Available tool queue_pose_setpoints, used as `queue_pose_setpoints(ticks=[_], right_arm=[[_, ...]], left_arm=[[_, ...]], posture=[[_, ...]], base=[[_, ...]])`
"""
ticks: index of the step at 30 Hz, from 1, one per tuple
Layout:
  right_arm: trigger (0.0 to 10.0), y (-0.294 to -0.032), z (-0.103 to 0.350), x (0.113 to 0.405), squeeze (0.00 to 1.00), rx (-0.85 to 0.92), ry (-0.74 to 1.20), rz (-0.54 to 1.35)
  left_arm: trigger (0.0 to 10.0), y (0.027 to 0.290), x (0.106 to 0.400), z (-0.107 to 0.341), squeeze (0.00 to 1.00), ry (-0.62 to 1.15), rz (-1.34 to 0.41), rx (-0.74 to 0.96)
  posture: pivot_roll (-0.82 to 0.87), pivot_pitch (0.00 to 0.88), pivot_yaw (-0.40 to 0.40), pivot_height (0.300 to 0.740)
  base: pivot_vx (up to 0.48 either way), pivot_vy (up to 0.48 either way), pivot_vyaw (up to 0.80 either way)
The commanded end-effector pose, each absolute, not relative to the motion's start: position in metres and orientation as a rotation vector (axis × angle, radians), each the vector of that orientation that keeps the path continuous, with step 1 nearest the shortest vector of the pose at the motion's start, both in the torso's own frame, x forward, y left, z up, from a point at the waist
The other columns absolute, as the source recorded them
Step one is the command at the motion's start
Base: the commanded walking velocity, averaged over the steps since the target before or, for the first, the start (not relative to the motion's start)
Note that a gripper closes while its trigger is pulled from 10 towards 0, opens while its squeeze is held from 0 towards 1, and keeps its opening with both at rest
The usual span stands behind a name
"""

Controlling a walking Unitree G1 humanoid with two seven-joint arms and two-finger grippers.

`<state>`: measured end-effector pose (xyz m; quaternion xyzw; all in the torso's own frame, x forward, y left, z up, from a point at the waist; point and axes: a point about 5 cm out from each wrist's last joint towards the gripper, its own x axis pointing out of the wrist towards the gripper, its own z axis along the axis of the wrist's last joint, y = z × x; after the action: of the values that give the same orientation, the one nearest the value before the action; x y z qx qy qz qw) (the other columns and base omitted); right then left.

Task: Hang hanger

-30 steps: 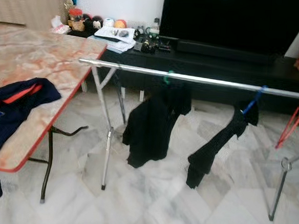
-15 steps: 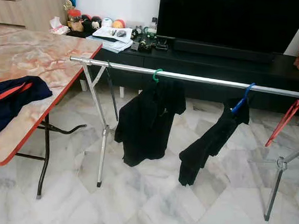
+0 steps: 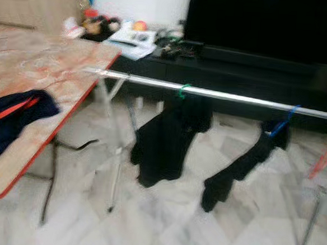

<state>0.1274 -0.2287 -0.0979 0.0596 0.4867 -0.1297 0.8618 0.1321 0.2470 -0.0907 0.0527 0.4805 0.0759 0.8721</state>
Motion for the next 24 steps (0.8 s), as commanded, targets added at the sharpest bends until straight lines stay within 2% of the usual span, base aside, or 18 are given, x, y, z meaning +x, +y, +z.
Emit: queue_pose_setpoints(ticks=[1,24], right_arm=[[10.0,-0.1987,-0.0955,0.1517,0.0,0.114,0.993,-0.168],[10.0,-0.1991,-0.091,0.1579,0.0,0.153,0.906,-0.162]], left_arm=[[10.0,0.2273,0.1394,-0.0955,0.0,1.081,0.118,0.065],[10.0,0.2323,0.1323,-0.0966,0.0,1.096,0.105,0.078]], posture=[[0.17,0.0,-0.04,0.74],[0.13,0.0,-0.03,0.74]], base=[[0.334,0.0,0.0],[0.34,0.0,0.0]])
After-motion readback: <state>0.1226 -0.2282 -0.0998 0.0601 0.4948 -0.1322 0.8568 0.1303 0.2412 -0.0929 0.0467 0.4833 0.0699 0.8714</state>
